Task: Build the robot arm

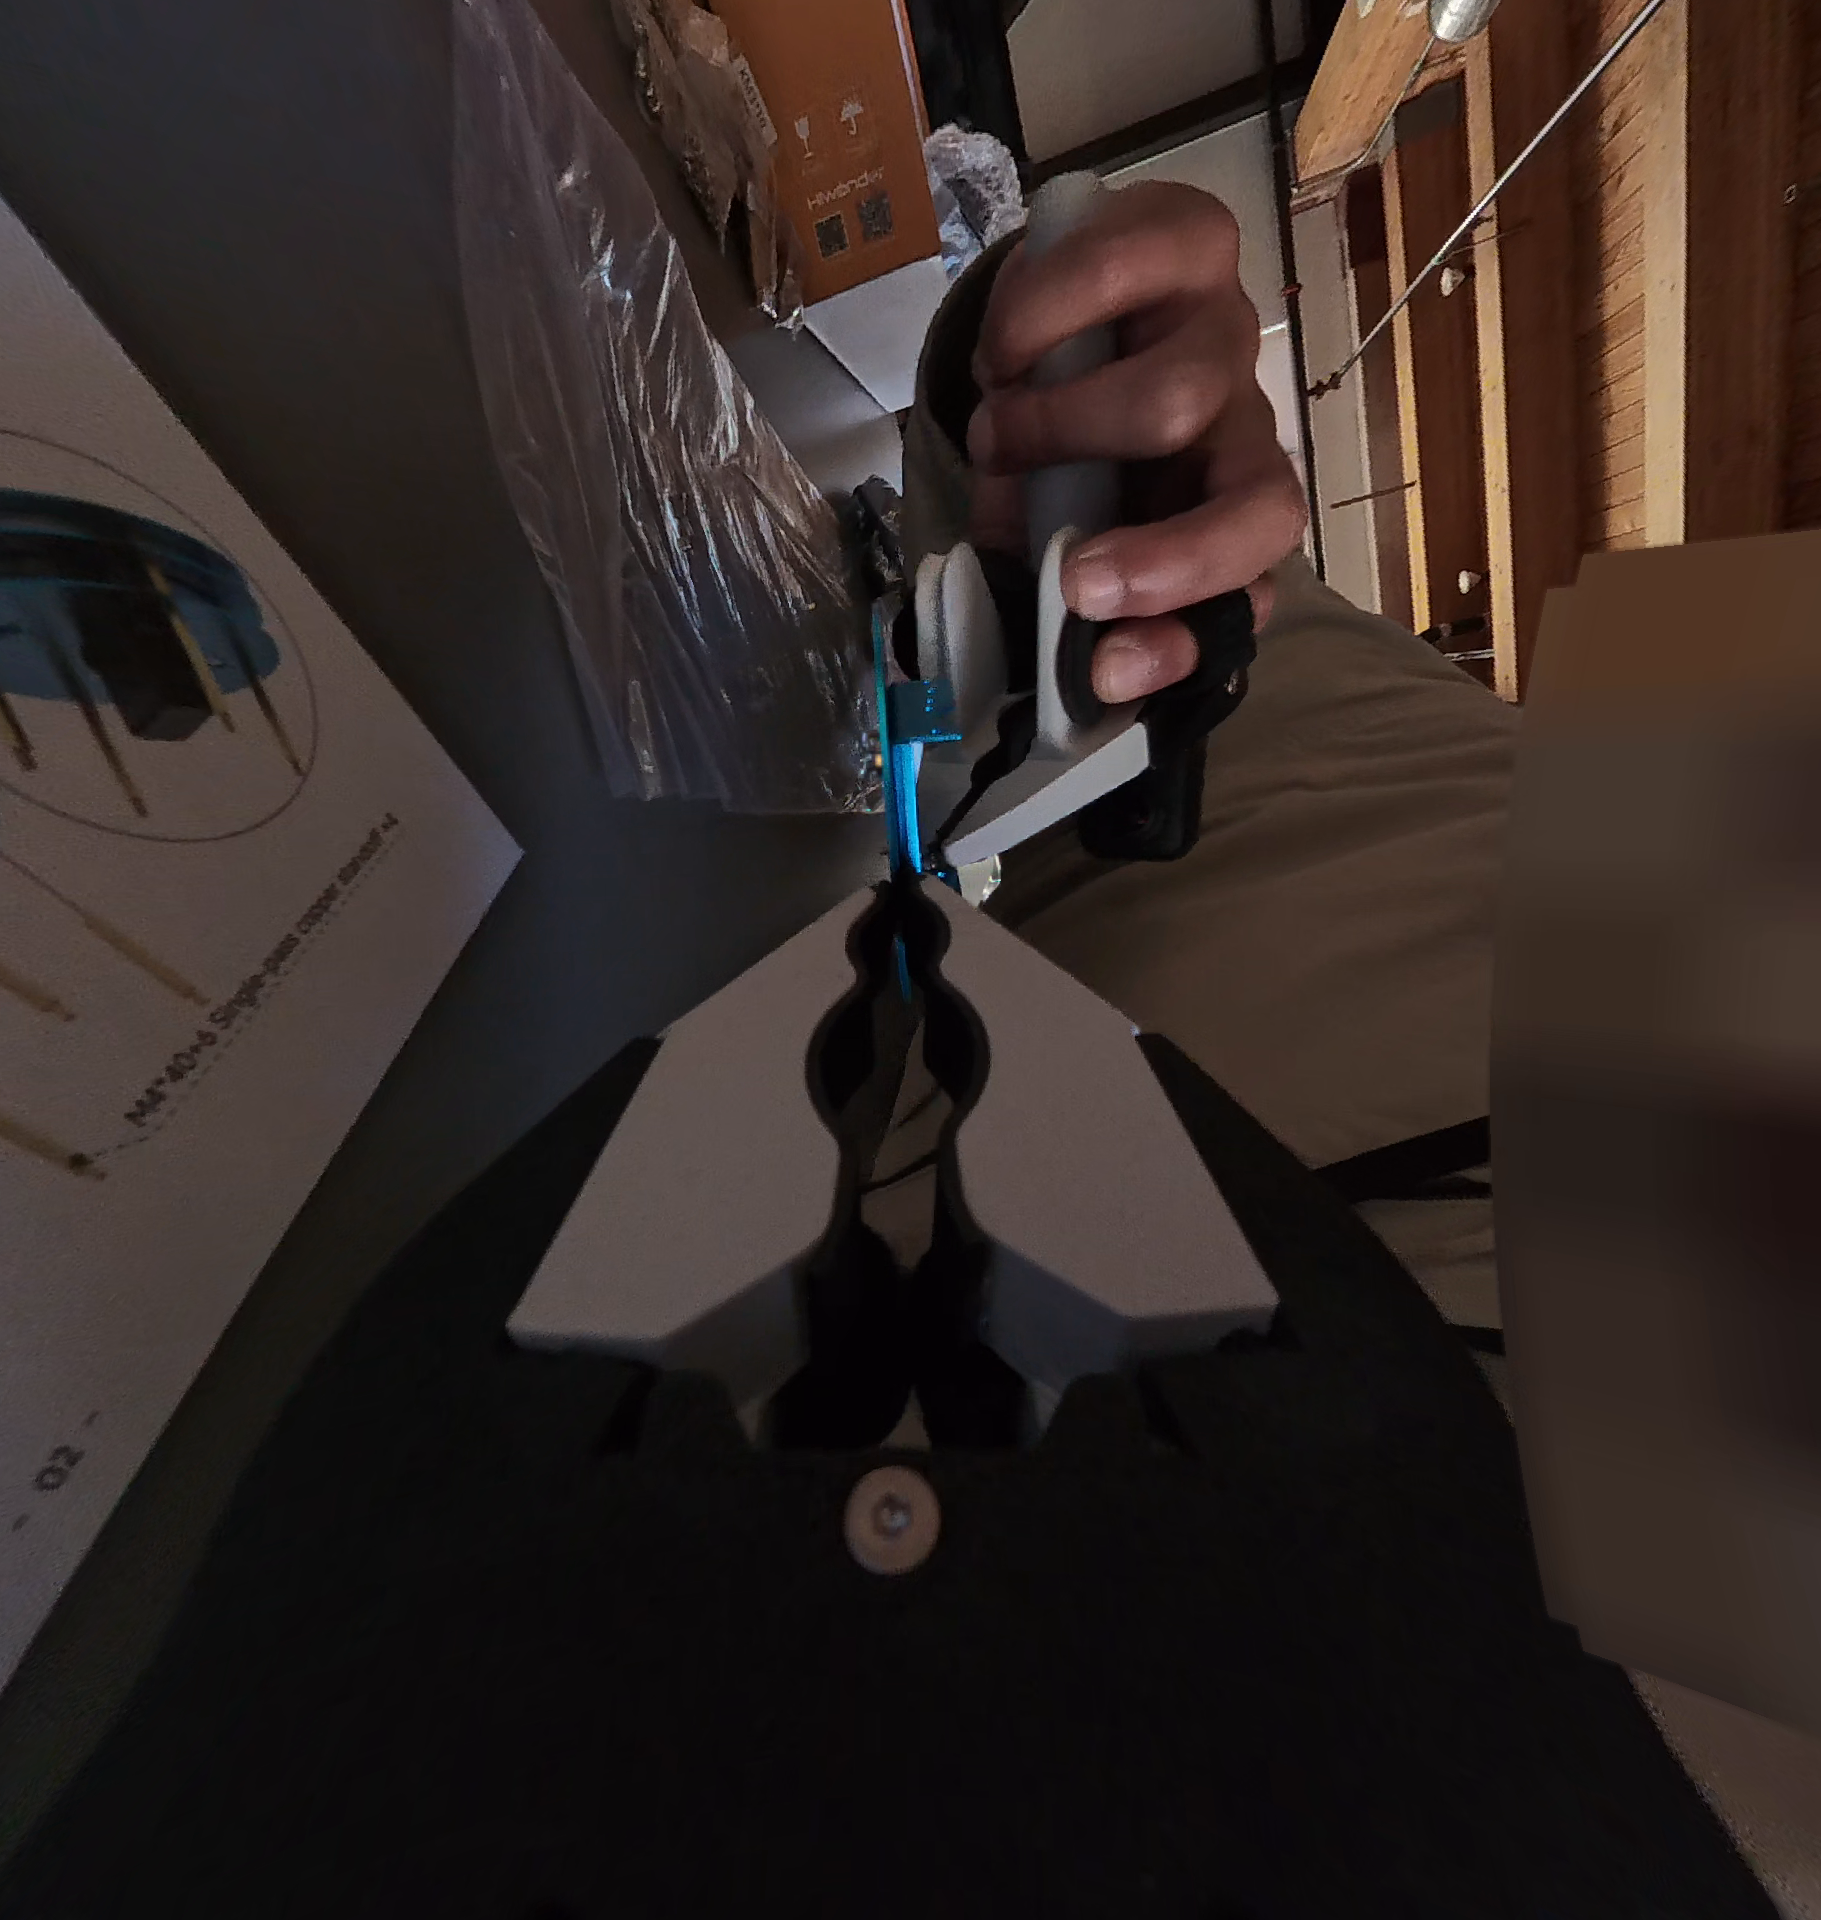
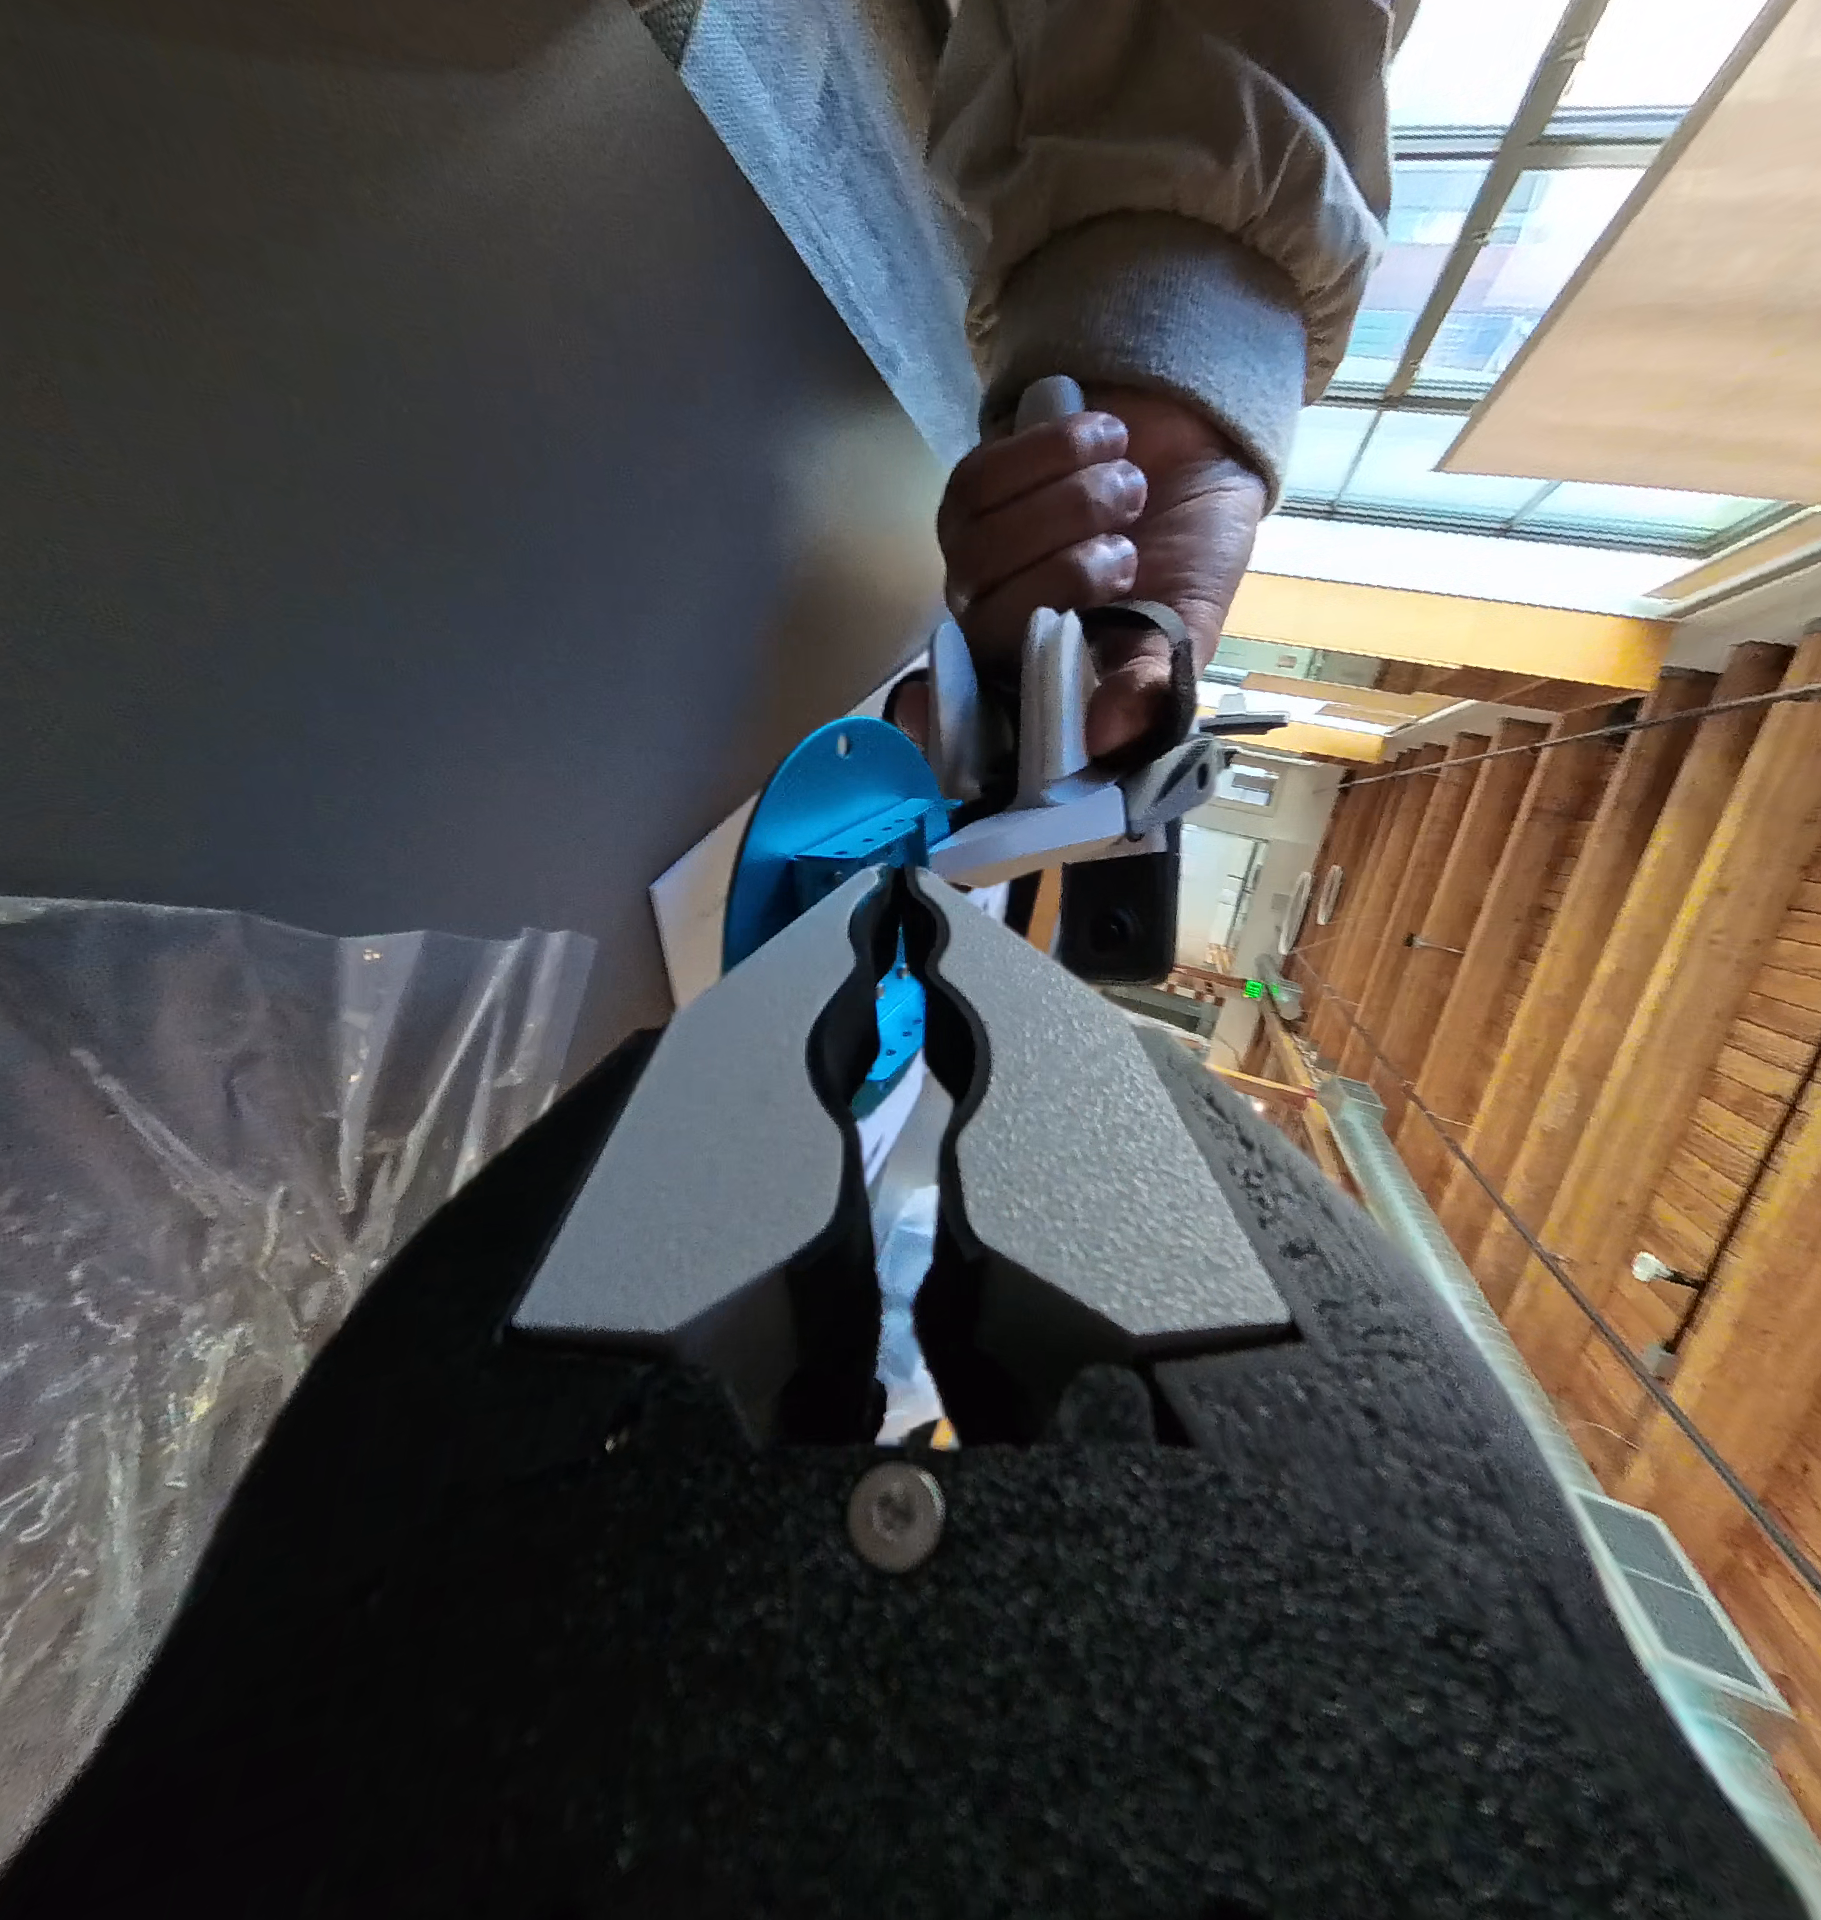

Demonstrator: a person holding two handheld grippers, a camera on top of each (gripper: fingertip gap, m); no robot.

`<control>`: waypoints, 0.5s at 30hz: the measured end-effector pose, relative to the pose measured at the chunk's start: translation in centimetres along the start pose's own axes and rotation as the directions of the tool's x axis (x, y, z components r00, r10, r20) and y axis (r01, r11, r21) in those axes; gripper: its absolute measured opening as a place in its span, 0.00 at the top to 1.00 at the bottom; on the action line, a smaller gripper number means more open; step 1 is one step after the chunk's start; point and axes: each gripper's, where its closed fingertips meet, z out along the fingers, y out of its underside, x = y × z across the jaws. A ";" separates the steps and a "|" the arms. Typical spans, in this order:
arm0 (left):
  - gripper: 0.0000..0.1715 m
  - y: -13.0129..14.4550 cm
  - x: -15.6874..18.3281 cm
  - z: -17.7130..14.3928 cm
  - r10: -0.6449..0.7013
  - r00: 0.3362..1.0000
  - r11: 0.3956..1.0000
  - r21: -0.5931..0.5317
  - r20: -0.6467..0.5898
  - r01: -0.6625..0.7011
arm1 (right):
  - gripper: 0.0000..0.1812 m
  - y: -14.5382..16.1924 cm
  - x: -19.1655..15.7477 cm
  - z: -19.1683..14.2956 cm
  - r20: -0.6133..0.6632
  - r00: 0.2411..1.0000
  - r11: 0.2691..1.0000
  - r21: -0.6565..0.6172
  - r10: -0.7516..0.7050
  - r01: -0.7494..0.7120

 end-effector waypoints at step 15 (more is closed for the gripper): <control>1.00 0.1 -0.8 -0.5 0.014 0.998 1.000 -0.003 0.064 -0.014 | 1.00 0.1 -0.8 1.1 0.084 0.992 0.994 -0.048 0.099 -0.095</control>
